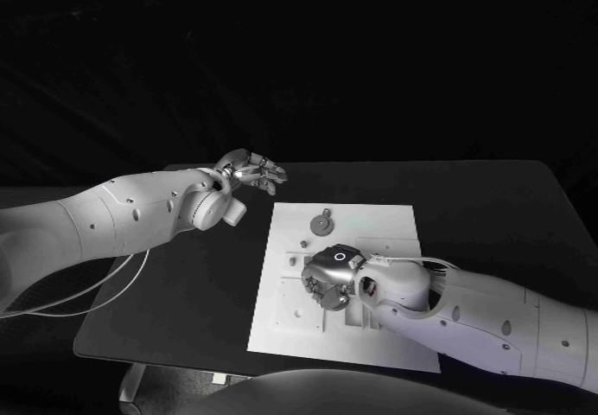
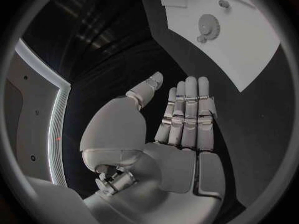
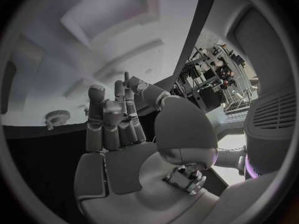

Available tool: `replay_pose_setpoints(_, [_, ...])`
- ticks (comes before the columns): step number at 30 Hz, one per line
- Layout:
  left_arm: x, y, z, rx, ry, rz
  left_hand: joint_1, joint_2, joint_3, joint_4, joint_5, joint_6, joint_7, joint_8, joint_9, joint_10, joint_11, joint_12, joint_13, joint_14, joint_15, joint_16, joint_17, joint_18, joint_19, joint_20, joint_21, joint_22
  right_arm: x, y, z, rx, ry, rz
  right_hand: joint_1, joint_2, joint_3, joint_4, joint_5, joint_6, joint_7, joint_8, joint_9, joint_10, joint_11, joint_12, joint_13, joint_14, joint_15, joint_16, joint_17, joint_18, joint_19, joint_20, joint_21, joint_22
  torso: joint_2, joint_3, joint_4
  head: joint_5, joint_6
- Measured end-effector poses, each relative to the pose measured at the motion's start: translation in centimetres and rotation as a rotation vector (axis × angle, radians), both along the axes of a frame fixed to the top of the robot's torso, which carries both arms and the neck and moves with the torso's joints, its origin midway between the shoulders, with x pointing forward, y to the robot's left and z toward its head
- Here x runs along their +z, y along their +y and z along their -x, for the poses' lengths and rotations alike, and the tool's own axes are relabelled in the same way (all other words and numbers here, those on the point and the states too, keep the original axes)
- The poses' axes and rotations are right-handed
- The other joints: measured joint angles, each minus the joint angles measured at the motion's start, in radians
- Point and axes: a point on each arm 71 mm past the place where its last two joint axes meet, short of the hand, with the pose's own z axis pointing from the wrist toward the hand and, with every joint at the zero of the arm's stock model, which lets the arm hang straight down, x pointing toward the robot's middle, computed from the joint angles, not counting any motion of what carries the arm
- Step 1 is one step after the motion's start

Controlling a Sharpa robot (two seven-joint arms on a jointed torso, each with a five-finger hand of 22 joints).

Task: Assemble the parts on the task board

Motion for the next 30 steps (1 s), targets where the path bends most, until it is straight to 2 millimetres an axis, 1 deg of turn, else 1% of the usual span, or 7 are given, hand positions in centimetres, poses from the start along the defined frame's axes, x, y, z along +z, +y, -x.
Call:
replay_pose_setpoints(7, [0.0,-0.02,0.01,-0.001,0.0,-0.001,0.0,0.0,0.0,0.0,0.0,0.0,0.0,0.0,-0.001,0.0,0.0,0.0,-0.001,0.0,0.0,0.0,0.001,-0.002,0.0,0.0,0.0,0.0,-0.08,-0.33,-0.09,-0.003,-0.003,0.006,0.0,0.0,0.0,0.0,0.0,0.0,0.0,0.0,0.0,0.0,0.0,-0.003,0.0,-0.001,0.0,0.0,0.0,0.0,-0.001,0.001,0.0,0.0,0.0,-0.0006,0.0,0.004,-0.003])
replay_pose_setpoints(8, [0.0,-0.02,0.01,-0.001,0.0,-0.001,0.0,0.0,0.0,0.0,0.0,0.0,0.0,0.0,-0.001,0.0,0.0,0.0,-0.001,0.0,0.0,0.0,0.001,-0.006,0.0,0.0,0.0,0.0,-0.08,-0.36,-0.1,-0.003,-0.004,0.006,0.0,0.0,0.0,0.0,0.0,-0.001,0.0,0.0,0.0,0.0,0.0,-0.003,0.0,-0.001,0.0,0.0,0.0,0.0,-0.001,0.001,0.0,0.0,0.0,-0.0006,0.0,0.004,-0.003])
replay_pose_setpoints(11, [0.0,-0.02,0.01,-0.001,0.0,-0.001,0.0,0.0,0.0,0.0,0.0,0.0,0.0,0.0,-0.001,0.0,0.0,0.0,-0.001,0.0,0.0,0.0,0.001,-0.006,0.0,0.0,0.0,0.0,-0.08,-0.36,-0.1,-0.002,-0.004,0.006,0.0,0.0,0.0,0.0,-0.001,-0.003,0.0,0.0,0.0,0.0,0.0,-0.001,0.0,-0.001,0.0,0.0,0.0,0.0,0.002,-0.002,0.0,0.0,0.0,-0.0006,-0.0001,0.005,-0.005])
replay_pose_setpoints(19, [-0.01,-0.04,0.01,-0.001,0.001,-0.002,0.0,0.0,0.0,0.0,0.0,0.0,0.0,0.0,0.0,0.0,0.0,0.0,-0.001,0.0,0.0,0.0,0.002,-0.006,0.0,0.0,0.0,0.0,-0.1,-0.35,-0.18,-0.001,-0.006,0.008,0.0,0.0,0.0,0.0,-0.001,-0.003,0.0,0.0,-0.001,0.0,0.0,0.001,0.0,-0.001,0.0,0.0,0.0,0.0,0.002,-0.002,0.0,0.0,0.0,-0.0001,-0.0002,0.003,-0.006])
replay_pose_setpoints(30, [-0.02,-0.24,-0.01,-0.005,0.001,-0.001,0.0,0.0,0.0,0.0,0.0,-0.002,0.0,0.0,-0.001,0.0,0.0,0.0,-0.002,0.0,0.0,0.0,0.003,-0.005,0.0,0.0,0.0,0.001,-0.13,0.13,-0.08,0.009,-0.005,0.013,0.0,0.0,-0.002,-0.001,-0.002,-0.003,0.0,-0.003,-0.001,0.0,0.0,0.001,0.009,-0.001,0.0,0.0,0.0,0.0,0.003,-0.001,0.0,0.0,0.0,0.0001,-0.0007,0.003,-0.005])
